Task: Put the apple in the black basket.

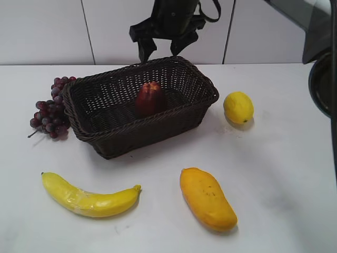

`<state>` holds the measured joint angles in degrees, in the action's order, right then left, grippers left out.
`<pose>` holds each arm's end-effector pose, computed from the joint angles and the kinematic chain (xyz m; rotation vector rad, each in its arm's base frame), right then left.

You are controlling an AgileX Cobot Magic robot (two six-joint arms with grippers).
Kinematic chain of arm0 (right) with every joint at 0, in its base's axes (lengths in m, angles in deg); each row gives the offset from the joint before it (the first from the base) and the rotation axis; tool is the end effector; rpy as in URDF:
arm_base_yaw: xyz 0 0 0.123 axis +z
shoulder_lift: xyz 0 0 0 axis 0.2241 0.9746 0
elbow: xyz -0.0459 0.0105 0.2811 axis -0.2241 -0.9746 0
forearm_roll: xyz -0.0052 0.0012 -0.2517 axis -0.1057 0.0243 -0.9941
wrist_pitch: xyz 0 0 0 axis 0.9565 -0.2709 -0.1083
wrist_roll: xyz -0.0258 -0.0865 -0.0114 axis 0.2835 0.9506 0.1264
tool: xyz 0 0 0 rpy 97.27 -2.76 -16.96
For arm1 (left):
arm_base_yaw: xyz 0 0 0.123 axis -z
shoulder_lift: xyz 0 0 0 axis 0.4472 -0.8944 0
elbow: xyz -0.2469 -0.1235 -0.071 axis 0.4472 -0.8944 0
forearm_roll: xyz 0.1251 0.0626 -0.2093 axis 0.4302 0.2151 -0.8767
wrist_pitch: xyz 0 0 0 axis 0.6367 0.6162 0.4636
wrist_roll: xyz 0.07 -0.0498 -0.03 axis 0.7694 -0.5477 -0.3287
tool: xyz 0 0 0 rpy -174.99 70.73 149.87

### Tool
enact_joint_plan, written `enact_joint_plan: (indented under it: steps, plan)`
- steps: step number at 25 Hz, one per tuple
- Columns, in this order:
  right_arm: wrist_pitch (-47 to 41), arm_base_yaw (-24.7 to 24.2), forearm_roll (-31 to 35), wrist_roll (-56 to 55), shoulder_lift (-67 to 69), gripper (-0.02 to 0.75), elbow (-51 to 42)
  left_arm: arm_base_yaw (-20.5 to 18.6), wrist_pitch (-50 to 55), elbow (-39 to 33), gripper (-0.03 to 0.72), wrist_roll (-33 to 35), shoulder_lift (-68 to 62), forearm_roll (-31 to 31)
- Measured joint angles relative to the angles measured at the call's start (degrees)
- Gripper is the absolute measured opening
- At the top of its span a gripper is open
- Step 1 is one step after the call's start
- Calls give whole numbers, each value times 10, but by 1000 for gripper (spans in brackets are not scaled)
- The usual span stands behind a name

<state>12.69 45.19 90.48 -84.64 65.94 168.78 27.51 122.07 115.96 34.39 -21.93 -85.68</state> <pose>0.4416 0.2843 0.2503 -0.6563 2.6184 0.2754 -0.0055 -0.0155 0.2710 0.0858 2.0726 -0.2094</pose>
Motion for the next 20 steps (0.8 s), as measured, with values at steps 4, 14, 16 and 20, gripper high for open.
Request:
enact_joint_plan:
  steps: [4,14,16,20]
  plan:
    - [0,-38,-1,0,-24,622,-21,0,0,0,462,0,0,0]
    - [1,-193,-2,16,-115,594,-188,0,0,0,462,0,0,0]
    - [2,-219,-3,19,-145,594,-232,0,0,0,462,0,0,0]
    - [2,-254,-13,23,-205,594,-337,0,0,0,462,0,0,0]
